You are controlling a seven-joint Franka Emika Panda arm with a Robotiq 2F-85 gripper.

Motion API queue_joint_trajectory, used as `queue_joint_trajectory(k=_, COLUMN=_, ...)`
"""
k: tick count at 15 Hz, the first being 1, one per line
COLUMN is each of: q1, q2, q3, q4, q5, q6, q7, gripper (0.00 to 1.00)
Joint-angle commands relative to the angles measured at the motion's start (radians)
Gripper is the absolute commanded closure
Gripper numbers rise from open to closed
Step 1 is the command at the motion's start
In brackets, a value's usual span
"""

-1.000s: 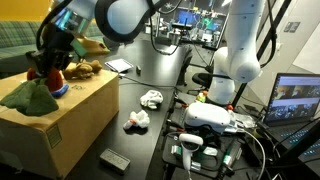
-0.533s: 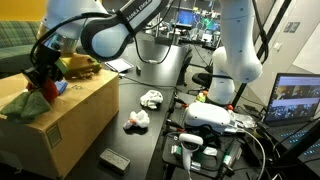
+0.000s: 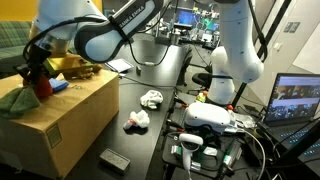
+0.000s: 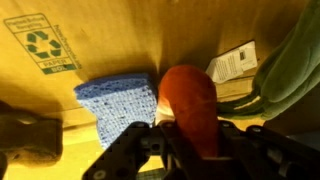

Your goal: Pick up all the objects on the table and put them on the box then pick up the objects on the box and put them on the table

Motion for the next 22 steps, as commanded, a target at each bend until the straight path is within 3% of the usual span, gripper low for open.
queue_joint_trajectory(k=1, q1=0.023, q2=0.007, q3=-0.032, q4=0.042, q5=-0.041, q6=-0.038, q7=0.050, gripper=0.57)
queue_joint_trajectory(k=9, q1=-0.008, q2=-0.069, q3=0.019, q4=0.014, q5=-0.029, q6=-0.160, q7=-0.008, gripper=0.00)
queue_joint_trajectory(k=16, q1=-0.032, q2=-0.185, q3=0.044, q4=-0.021, q5=-0.077, q6=-0.225, q7=-0.026, gripper=0.00)
queue_joint_trajectory(k=22, q1=-0.166, q2=-0.407, q3=0.160, q4=-0.183, q5=0.044, q6=-0.422, q7=-0.262, gripper=0.00)
